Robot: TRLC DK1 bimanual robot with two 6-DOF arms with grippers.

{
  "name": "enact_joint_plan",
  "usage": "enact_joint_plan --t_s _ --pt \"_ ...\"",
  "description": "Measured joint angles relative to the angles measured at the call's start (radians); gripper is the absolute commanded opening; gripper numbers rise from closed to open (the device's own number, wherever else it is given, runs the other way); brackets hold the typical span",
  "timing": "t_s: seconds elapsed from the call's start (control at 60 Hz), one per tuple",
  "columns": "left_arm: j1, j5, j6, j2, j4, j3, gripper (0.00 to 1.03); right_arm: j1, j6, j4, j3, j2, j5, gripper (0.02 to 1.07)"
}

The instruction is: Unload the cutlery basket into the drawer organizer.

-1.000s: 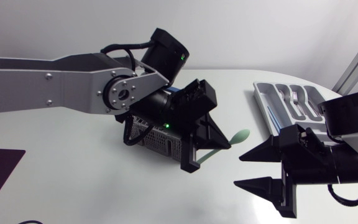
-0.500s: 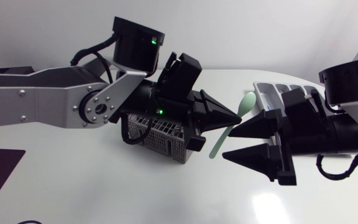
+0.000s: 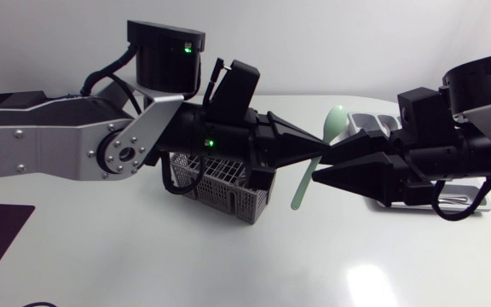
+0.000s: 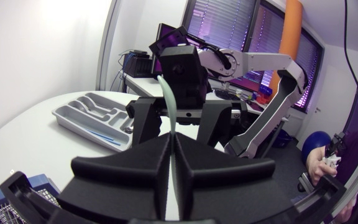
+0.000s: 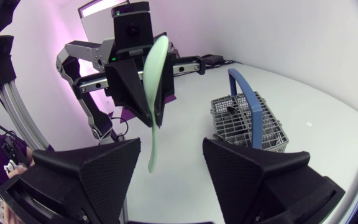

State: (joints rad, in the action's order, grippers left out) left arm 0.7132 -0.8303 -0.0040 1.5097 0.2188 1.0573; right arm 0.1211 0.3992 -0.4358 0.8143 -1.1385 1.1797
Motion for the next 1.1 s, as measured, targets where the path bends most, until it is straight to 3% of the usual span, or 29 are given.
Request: enact_joint_plan --t_s 0.383,0.8,1.0,1.1 --pt "-0.031 0.000 -0.031 0.000 0.050 -0.017 0.04 0.005 -0.011 0.000 0.030 -0.048 0.058 0.48" --pt "-0.032 0.000 -0.049 0.000 0.052 -0.017 0.04 0.034 -0.019 -0.001 0.056 -0.076 0.065 0.37" --pt "-0.032 0.000 -0.049 0.000 0.053 -0.017 0.04 0.042 -0.026 -0.001 0.063 -0.077 0.066 0.23" --pt "-0.032 0.000 -0.050 0.000 0.052 -0.017 0.04 0.055 -0.026 -0.001 0.063 -0.080 0.066 0.22"
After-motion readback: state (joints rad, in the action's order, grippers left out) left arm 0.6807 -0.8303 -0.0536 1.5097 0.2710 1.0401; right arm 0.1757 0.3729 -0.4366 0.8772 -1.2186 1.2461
